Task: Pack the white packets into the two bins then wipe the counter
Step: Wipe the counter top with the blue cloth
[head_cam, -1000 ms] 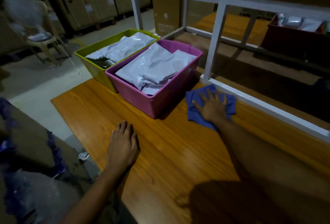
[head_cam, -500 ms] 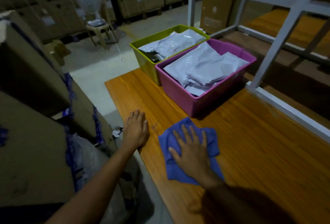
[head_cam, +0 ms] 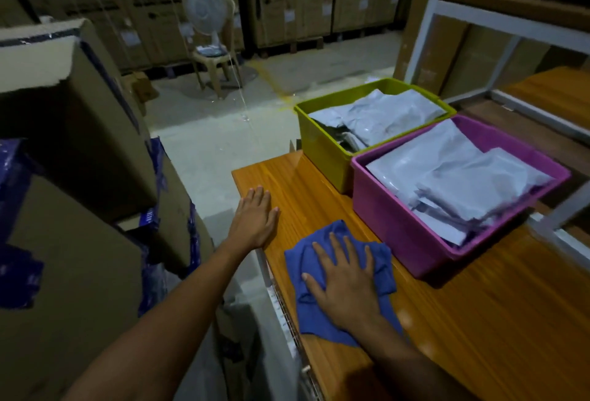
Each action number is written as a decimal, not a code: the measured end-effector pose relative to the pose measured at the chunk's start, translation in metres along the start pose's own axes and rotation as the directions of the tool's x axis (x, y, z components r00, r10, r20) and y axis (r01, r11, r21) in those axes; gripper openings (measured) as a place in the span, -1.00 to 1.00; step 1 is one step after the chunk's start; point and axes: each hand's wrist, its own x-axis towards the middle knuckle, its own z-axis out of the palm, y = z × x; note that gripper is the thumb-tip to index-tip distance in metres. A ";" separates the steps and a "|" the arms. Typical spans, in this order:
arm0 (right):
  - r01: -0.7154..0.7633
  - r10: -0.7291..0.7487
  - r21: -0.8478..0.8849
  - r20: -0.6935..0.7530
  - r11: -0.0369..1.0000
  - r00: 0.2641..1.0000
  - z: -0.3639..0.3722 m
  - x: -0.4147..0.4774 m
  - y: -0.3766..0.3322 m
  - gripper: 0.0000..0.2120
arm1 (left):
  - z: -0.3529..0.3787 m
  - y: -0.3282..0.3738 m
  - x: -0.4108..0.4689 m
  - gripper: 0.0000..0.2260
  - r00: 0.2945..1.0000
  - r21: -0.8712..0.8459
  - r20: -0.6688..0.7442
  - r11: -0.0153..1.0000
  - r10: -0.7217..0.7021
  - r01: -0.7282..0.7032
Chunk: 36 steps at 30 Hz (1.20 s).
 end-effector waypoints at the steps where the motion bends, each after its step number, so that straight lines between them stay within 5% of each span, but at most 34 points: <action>1: -0.006 0.006 0.008 -0.007 1.000 1.000 0.002 0.015 -0.005 -0.39 | -0.003 -0.006 0.014 -0.42 1.000 0.000 -0.002 1.000 -0.017 0.017; 8: 0.061 -0.059 0.014 -0.072 0.998 0.996 0.018 0.104 -0.031 -0.38 | -0.026 -0.052 0.114 -0.44 0.993 -0.089 -0.008 0.989 -0.116 0.115; 12: -0.015 0.016 0.015 -0.100 1.000 0.995 0.022 0.165 -0.047 -0.37 | -0.026 -0.079 0.166 -0.49 0.972 -0.283 0.109 0.930 -0.210 0.233; 17: -0.054 0.055 0.017 -0.079 0.998 0.995 0.029 0.241 -0.080 -0.34 | -0.016 -0.082 0.185 -0.51 0.968 -0.313 0.138 0.918 -0.208 0.242; 23: 0.216 -0.216 -0.024 -0.025 0.976 0.976 0.031 0.269 -0.074 -0.30 | -0.011 -0.086 0.188 -0.43 0.959 -0.464 0.151 0.839 -0.241 0.284; 29: -0.029 0.030 0.014 -0.019 0.999 0.999 0.029 0.259 -0.073 -0.35 | -0.022 -0.074 0.168 -0.51 0.974 -0.522 0.039 0.827 -0.221 0.209; 33: 0.119 -0.120 -0.018 -0.025 0.993 0.993 0.029 0.210 -0.083 -0.33 | -0.026 -0.072 0.159 -0.46 0.995 -0.292 -0.033 0.953 -0.093 0.079; 36: 0.095 -0.095 -0.007 -0.029 0.995 0.995 0.024 0.165 -0.064 -0.33 | -0.021 -0.069 0.146 -0.56 0.999 -0.070 -0.042 0.998 -0.010 0.007</action>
